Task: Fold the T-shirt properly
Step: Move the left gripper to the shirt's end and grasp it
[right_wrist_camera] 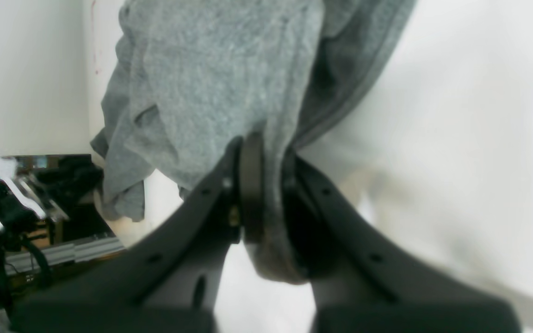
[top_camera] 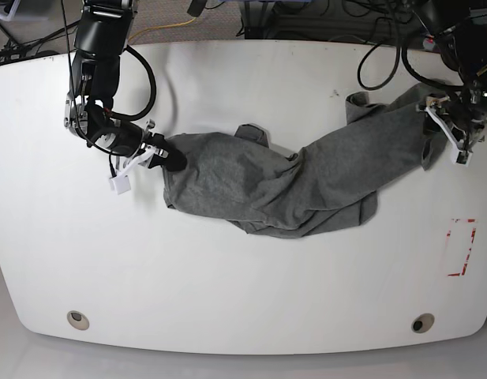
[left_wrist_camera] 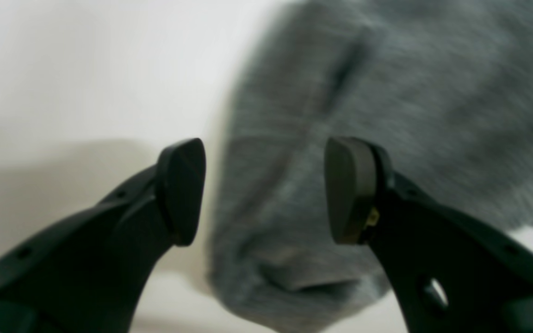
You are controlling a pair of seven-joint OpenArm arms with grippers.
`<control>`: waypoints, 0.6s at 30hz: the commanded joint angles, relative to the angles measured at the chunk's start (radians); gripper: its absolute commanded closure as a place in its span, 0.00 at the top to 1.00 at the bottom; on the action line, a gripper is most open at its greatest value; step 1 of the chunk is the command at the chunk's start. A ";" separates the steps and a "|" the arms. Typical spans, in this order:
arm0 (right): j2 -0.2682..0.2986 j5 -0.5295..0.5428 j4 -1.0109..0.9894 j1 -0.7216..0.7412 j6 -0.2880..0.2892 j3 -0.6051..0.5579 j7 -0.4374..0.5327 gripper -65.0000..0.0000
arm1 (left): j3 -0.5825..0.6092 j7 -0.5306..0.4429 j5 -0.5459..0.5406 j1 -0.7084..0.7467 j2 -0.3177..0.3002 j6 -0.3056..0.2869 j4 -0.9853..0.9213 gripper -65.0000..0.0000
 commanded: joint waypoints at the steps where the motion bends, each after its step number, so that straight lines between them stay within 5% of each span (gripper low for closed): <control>1: 0.009 0.023 0.019 0.020 0.009 0.005 0.014 0.03 | 0.004 -0.026 0.002 0.015 -0.051 0.000 0.012 0.58; 18: 0.007 0.023 0.019 0.021 0.009 0.005 0.014 0.03 | 0.016 -0.073 0.002 0.063 -0.125 0.000 -0.088 0.58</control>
